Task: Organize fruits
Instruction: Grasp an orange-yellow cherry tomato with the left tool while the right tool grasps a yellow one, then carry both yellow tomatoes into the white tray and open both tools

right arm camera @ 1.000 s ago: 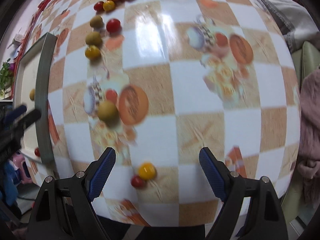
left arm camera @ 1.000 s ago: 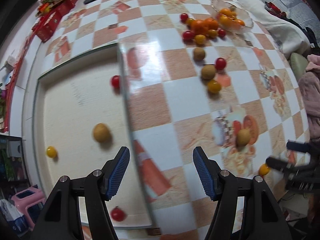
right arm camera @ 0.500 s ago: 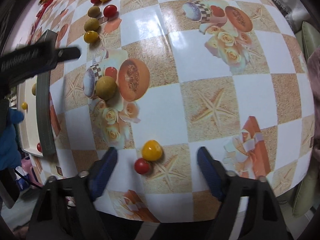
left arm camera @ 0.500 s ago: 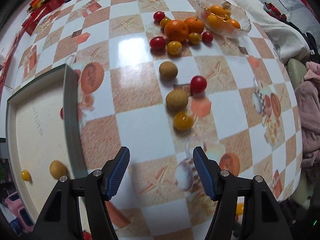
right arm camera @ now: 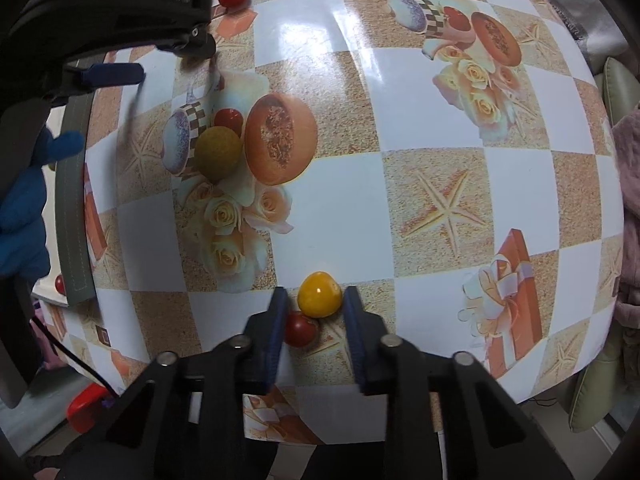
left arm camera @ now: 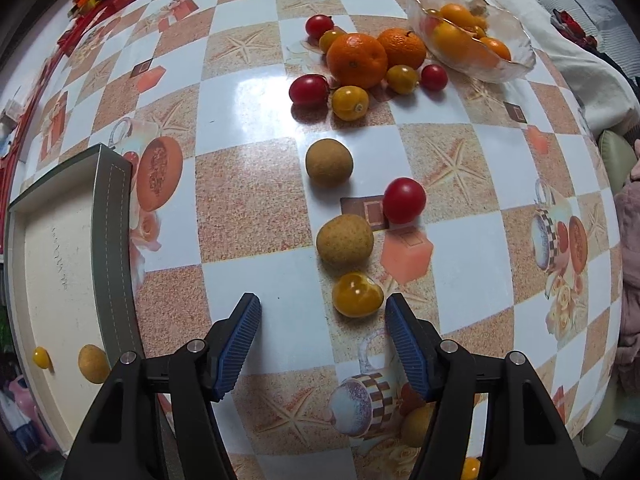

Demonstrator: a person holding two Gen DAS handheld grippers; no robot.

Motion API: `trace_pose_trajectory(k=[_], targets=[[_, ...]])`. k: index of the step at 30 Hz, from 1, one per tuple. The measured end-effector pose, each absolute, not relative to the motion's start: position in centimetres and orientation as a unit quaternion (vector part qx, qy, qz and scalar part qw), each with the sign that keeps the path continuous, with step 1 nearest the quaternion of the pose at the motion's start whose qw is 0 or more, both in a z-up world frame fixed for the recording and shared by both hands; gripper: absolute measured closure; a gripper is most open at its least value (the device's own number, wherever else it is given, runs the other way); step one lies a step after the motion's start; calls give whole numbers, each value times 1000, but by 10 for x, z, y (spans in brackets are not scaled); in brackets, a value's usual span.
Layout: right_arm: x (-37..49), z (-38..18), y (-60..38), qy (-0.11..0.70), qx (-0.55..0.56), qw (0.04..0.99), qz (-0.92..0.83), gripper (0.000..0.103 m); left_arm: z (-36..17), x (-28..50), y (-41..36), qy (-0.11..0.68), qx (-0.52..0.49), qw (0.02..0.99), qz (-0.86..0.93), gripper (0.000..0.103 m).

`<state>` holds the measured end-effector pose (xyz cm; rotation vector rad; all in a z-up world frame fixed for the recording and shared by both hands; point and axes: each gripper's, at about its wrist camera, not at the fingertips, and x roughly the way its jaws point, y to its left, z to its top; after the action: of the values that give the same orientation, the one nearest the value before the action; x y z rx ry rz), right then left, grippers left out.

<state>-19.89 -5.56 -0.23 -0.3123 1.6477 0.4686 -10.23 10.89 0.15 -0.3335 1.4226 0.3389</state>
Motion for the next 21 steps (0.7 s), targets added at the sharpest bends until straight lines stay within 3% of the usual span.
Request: trace_pose_trajectory(k=[3, 4, 6, 7, 21], targets=[[-205, -3, -56, 722, -137, 643, 217, 80, 2, -97, 113, 645, -141, 735, 156, 57], [-205, -2, -57, 721, -132, 643, 223, 80, 2, -96, 113, 645, -137, 735, 157, 59], [-201, 2, -61, 719, -100, 644, 242, 80, 3, -95, 115, 640, -138, 740, 154, 77], [-191, 4, -64, 716, -85, 646, 250, 80, 4, -97, 116, 640, -136, 741, 153, 79], [-158, 13, -81, 714, -27, 655, 245, 80, 33, -153, 136, 619, -176, 756, 117, 79]])
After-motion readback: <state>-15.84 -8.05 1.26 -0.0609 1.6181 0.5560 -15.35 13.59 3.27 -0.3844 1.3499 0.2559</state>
